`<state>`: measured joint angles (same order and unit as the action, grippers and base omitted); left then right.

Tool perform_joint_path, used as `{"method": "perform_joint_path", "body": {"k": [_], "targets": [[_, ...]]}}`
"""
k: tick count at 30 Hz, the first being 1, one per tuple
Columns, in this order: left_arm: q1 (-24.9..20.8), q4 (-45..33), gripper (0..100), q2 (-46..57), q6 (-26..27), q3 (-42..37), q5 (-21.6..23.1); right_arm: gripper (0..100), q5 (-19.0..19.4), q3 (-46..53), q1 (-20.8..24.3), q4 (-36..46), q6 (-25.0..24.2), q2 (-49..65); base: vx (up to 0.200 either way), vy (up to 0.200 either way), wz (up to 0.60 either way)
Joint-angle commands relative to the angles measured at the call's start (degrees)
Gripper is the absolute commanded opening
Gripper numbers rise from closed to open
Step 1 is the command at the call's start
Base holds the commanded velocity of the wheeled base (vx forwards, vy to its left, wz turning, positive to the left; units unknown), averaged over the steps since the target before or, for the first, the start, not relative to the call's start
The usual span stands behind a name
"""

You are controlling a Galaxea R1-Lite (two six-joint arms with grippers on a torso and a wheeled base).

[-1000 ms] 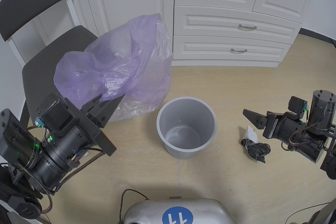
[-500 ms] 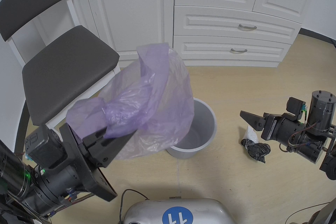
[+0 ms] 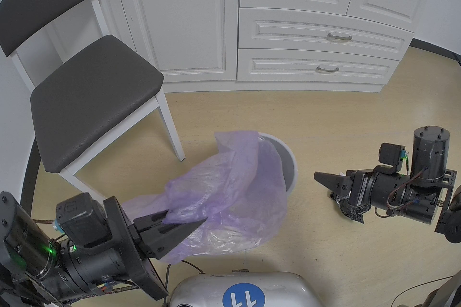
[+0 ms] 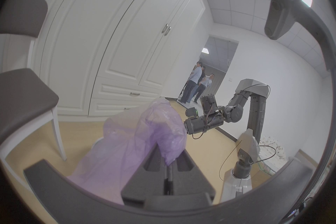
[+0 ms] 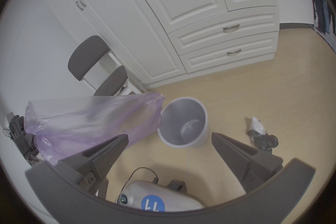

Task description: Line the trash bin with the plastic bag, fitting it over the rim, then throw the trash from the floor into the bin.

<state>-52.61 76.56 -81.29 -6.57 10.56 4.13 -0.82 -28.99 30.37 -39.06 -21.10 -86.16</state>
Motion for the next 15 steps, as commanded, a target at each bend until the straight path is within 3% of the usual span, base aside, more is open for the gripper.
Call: {"method": "perform_joint_path", "body": {"k": [1, 5, 12, 15], "targets": [[0.32, -6.33, 0, 0.52, -3.89, 3.42, 0.17, 100, 3.89, -7.40, -1.01, 11.11, -1.49, -2.17, 0.000, 0.000, 0.00], [0.32, -7.39, 0, 1.48, -4.68, 3.24, 2.55, 100, 8.29, -9.24, -1.01, 15.94, -4.12, -1.55, 0.000, 0.000, 0.00], [0.41, -8.00, 0, 2.62, -4.42, 3.15, 2.81, 100, 8.99, -8.10, -0.13, 17.26, -3.24, -5.33, 0.000, 0.000, 0.00], [0.50, -9.06, 0, 2.62, -4.15, 3.59, 2.37, 100, 9.08, -7.13, 0.22, 18.76, -0.34, -7.09, 0.000, 0.000, 0.00]]}}
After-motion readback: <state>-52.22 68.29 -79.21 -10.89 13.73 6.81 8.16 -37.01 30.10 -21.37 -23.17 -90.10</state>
